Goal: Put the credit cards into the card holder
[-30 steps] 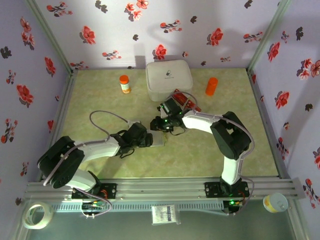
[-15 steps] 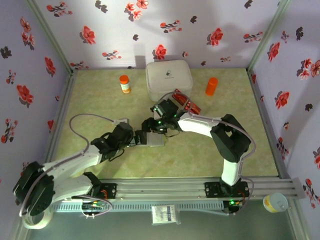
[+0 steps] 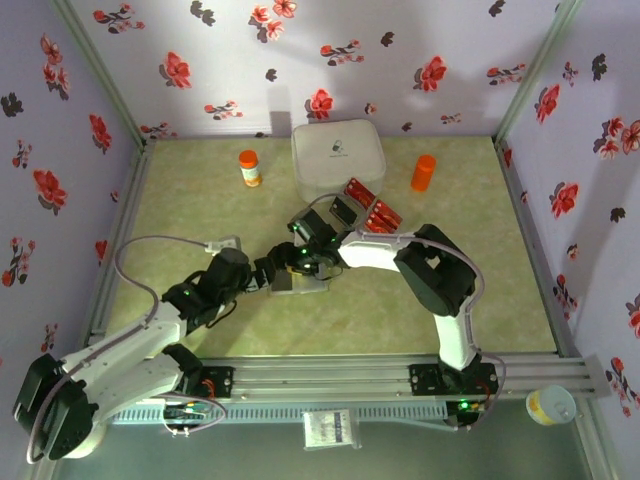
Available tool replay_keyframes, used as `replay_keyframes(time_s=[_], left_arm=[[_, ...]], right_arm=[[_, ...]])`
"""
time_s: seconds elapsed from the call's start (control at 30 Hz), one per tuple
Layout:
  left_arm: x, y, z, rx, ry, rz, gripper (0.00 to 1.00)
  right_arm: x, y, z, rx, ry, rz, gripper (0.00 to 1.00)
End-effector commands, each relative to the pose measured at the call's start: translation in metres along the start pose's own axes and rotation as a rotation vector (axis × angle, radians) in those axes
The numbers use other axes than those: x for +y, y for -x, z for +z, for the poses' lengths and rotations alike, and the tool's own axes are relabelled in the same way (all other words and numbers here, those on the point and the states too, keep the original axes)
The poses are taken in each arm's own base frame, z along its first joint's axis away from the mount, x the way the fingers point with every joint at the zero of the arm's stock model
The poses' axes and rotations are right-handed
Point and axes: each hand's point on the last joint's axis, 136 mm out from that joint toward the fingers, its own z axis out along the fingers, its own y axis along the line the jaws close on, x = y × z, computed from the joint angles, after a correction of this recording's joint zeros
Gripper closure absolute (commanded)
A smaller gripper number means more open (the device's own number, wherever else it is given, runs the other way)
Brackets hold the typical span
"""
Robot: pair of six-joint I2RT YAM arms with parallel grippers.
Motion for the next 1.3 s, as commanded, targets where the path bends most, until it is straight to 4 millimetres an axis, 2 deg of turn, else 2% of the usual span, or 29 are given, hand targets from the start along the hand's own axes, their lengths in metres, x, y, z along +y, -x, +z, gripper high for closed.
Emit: replay_keyframes(time_s=[0.0,0.23,0.6,0.83,1.13,1.27], left_arm=[[0.015,-0.006,0.003,0.009,0.055,-0.011,0.03],[0.017,-0.015,0.013,0.032,0.065,0.004,0.03],[0.011,-0.033,0.039,0.106,0.064,0.056,0.03],[0.015,-0.043,0.052,0.135,0.086,0.076,0.03],[0.026,-0.057,0.063,0.173,0.133,0.085,0.04],[0.032,-0.063,0.063,0.188,0.155,0.082,0.04]], right_arm=[[0.009,0.007,0.005,-0.020,0.033,0.025,0.36],[0.007,0.008,0.002,-0.047,0.040,0.060,0.37],[0.003,0.008,0.000,-0.078,0.055,0.136,0.37],[0.006,0.008,-0.001,-0.085,0.078,0.155,0.38],[0.017,0.017,-0.015,-0.104,0.098,0.138,0.38],[0.010,0.026,-0.030,-0.131,0.067,0.120,0.38]])
